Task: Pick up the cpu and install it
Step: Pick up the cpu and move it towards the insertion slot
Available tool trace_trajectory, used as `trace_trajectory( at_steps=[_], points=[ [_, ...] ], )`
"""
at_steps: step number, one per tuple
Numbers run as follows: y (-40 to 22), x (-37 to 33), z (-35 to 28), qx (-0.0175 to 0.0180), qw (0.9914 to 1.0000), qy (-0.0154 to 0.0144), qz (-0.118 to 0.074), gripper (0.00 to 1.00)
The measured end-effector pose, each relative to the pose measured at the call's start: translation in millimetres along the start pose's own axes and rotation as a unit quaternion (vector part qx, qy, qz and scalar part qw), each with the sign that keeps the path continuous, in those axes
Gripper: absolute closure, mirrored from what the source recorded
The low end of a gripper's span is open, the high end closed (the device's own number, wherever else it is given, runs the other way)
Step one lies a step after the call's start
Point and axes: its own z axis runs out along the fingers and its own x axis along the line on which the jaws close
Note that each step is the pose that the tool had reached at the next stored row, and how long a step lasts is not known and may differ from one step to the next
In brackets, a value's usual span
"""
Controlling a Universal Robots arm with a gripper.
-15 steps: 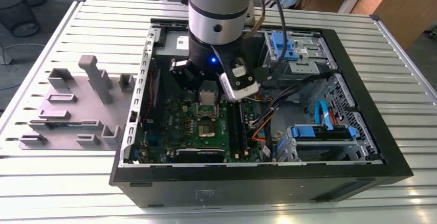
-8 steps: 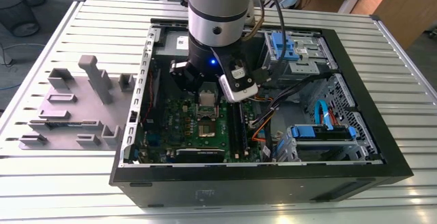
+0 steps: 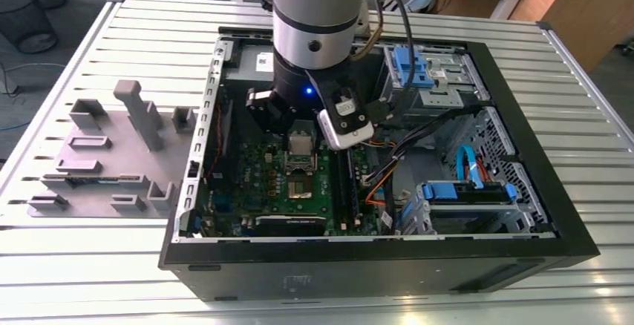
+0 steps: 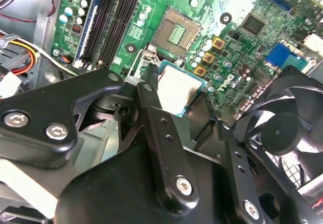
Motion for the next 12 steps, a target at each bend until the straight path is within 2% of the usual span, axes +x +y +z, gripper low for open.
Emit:
trace_trajectory(
  at_steps=[12],
  points=[
    [-8.3,-0.3,9.0,0.0001,1.00000,-0.0001,0.000,0.53]
  ],
)
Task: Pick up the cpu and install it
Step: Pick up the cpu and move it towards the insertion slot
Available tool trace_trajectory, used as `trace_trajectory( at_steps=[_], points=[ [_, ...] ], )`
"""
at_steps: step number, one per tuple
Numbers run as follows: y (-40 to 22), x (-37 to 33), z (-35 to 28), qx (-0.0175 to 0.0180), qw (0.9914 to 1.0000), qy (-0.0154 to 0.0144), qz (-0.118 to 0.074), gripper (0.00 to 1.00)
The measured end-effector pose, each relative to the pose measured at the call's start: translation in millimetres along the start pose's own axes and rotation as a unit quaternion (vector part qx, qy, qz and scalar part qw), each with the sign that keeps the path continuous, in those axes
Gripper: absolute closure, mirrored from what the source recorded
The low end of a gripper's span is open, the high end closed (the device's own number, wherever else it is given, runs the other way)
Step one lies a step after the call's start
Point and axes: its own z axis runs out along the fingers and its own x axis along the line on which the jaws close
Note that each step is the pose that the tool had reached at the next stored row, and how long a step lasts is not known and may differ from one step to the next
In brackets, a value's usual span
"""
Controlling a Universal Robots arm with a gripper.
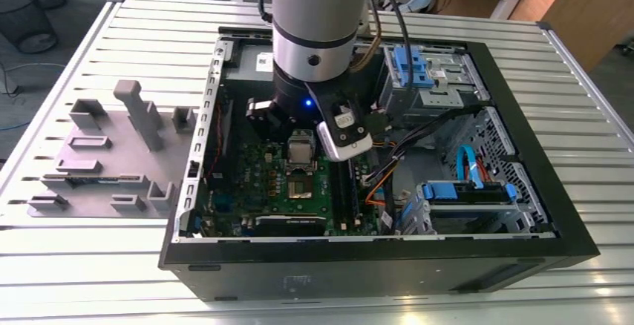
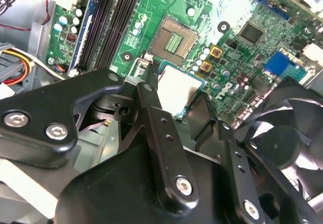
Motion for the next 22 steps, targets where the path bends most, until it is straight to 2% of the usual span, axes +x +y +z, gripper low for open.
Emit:
trace_trajectory(
  at_steps=[14,22],
  points=[
    [-3.8,0.1,14.9,0.0002,1.00000,-0.0001,0.000,0.53],
    [-4.0,0.2,16.3,0.0002,1.00000,-0.0004,0.000,0.53]
  ],
)
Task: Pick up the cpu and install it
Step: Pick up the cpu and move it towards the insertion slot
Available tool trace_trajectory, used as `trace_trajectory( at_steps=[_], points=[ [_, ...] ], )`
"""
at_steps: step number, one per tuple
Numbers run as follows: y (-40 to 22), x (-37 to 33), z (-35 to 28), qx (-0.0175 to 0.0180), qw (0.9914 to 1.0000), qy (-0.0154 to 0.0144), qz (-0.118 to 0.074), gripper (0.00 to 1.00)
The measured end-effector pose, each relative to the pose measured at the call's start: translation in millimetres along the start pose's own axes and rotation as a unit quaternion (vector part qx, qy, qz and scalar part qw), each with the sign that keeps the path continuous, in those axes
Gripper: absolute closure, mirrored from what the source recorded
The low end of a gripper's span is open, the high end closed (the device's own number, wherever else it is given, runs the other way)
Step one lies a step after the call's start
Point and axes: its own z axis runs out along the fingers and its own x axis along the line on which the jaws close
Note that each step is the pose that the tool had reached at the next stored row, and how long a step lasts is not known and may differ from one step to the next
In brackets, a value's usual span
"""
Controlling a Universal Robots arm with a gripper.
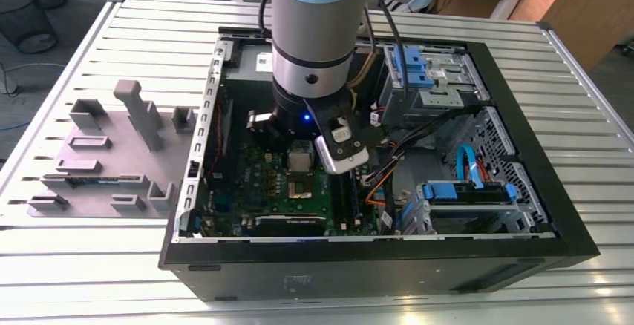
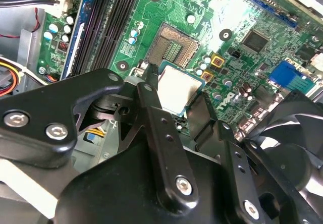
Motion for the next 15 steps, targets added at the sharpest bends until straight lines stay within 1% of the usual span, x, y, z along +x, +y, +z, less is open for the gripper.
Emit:
trace_trajectory(
  at_steps=[5,7,8,9,11,12,15],
  points=[
    [-1.4,-0.1,1.7,0.0002,1.00000,0.0000,0.000,0.53],
    [-1.6,-0.1,2.7,0.0012,1.00000,0.0000,0.000,0.53],
    [-1.7,-0.2,3.3,0.0021,1.00000,0.0000,0.000,0.53],
    [-1.7,-0.3,4.0,0.0038,0.99999,-0.0001,0.000,0.53],
    [-1.7,-0.2,4.8,0.0092,0.99996,-0.0004,0.000,0.53],
    [-1.7,-0.2,4.9,0.0097,0.99995,-0.0004,0.000,0.53],
    [-1.7,-0.1,4.9,0.0098,0.99995,-0.0004,0.000,0.53]
  ],
)
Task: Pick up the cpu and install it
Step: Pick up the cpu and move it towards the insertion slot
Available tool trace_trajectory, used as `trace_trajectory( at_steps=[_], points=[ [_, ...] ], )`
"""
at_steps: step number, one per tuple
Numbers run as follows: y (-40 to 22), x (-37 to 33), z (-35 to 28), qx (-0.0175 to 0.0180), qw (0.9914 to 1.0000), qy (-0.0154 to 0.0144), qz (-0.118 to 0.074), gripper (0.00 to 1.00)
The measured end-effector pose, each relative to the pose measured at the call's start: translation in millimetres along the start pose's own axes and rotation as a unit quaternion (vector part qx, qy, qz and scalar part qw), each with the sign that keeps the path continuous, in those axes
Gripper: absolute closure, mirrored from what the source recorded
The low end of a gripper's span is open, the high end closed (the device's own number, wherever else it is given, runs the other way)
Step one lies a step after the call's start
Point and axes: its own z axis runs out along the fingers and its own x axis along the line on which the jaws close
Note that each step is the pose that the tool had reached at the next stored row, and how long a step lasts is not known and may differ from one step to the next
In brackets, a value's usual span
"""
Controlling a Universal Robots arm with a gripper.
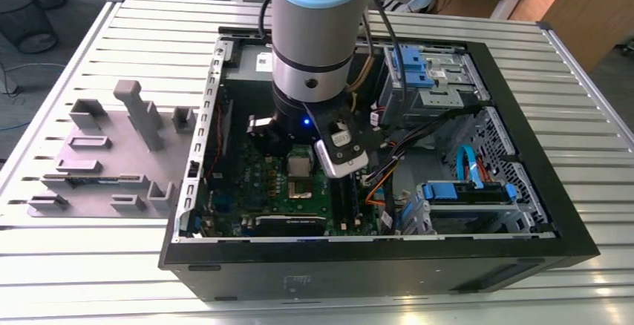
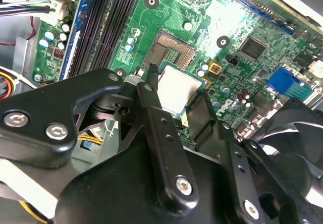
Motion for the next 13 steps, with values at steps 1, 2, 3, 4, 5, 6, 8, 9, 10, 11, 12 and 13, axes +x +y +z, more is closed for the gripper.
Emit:
trace_trajectory(
  at_steps=[1,2,3,4,5,6,8,9,10,11,12,13],
  points=[
    [0.0,0.0,0.0,0.0000,1.00000,0.0000,0.000,0.53],
    [-0.5,0.0,0.2,-0.0001,1.00000,-0.0001,0.000,0.53],
    [-1.0,0.0,0.2,-0.0001,1.00000,-0.0001,0.000,0.53],
    [-1.4,-0.1,0.2,0.0000,1.00000,0.0000,0.000,0.53],
    [-1.9,-0.1,0.3,-0.0001,1.00000,0.0000,0.000,0.53],
    [-2.3,-0.1,0.5,0.0000,1.00000,0.0000,0.000,0.53],
    [-2.4,-0.1,1.1,0.0000,1.00000,0.0000,0.000,0.53],
    [-2.4,-0.1,1.1,0.0002,1.00000,0.0000,0.000,0.53],
    [-2.4,-0.2,1.2,0.0002,1.00000,0.0000,0.000,0.53],
    [-2.5,-0.1,1.4,0.0002,1.00000,0.0000,0.000,0.53],
    [-2.5,-0.2,1.9,0.0000,1.00000,-0.0001,0.000,0.53],
    [-2.5,-0.2,2.1,0.0002,1.00000,0.0000,0.000,0.53]
  ],
)
